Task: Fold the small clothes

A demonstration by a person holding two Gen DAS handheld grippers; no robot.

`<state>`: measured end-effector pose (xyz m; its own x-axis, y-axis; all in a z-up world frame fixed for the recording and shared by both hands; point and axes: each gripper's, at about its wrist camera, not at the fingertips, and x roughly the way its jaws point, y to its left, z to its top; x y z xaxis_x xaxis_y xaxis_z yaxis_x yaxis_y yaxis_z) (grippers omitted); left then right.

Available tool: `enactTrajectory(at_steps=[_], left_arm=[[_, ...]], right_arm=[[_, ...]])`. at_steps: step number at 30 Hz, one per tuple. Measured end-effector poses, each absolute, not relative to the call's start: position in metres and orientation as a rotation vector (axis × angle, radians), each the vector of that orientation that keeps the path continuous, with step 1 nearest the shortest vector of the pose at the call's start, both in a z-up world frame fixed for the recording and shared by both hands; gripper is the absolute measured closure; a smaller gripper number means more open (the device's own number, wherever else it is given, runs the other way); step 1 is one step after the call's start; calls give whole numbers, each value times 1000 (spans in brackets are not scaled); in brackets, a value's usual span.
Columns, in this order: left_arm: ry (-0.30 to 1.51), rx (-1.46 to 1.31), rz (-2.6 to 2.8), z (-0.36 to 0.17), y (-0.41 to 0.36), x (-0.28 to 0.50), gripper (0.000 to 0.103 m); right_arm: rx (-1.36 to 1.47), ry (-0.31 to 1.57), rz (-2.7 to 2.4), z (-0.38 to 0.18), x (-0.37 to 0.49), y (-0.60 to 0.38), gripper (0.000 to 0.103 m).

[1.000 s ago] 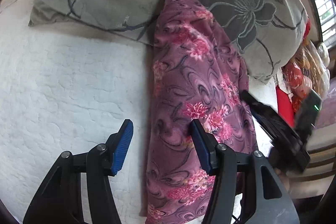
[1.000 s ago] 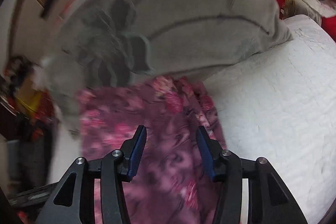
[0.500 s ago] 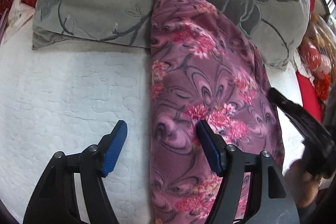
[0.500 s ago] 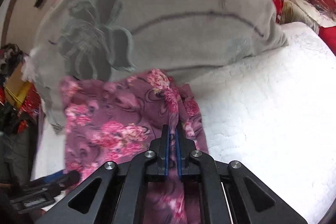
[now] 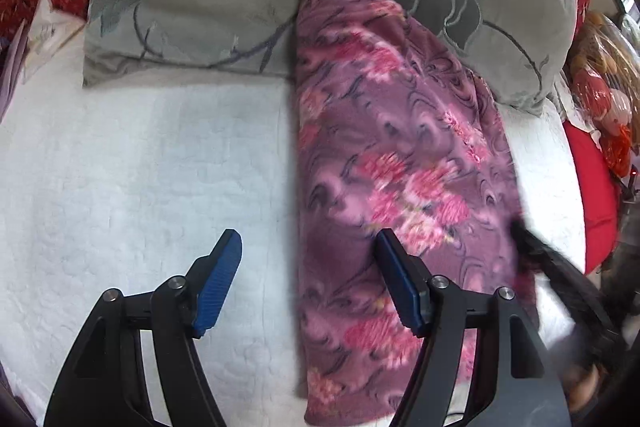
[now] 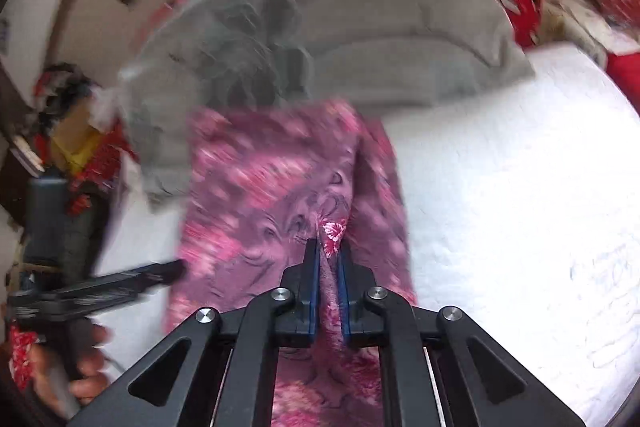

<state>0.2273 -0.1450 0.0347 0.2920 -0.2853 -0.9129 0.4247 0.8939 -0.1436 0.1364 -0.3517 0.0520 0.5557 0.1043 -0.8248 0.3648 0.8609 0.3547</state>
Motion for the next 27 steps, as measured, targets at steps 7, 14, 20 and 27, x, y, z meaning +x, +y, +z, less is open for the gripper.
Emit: enactTrajectory(at_steps=[7, 14, 20, 27], left_arm=[[1219, 108, -512, 29, -100, 193, 34], [1281, 163, -519, 16, -102, 161, 34], [1320, 158, -527, 11, -89, 153, 34], [1199, 8, -619, 73, -88, 197, 34]], right_arm=[[597, 907, -150, 82, 92, -361, 72], [578, 918, -131, 76, 56, -344, 91], [547, 1028, -196, 49, 48, -343, 91], [602, 842, -129, 99, 76, -361, 86]])
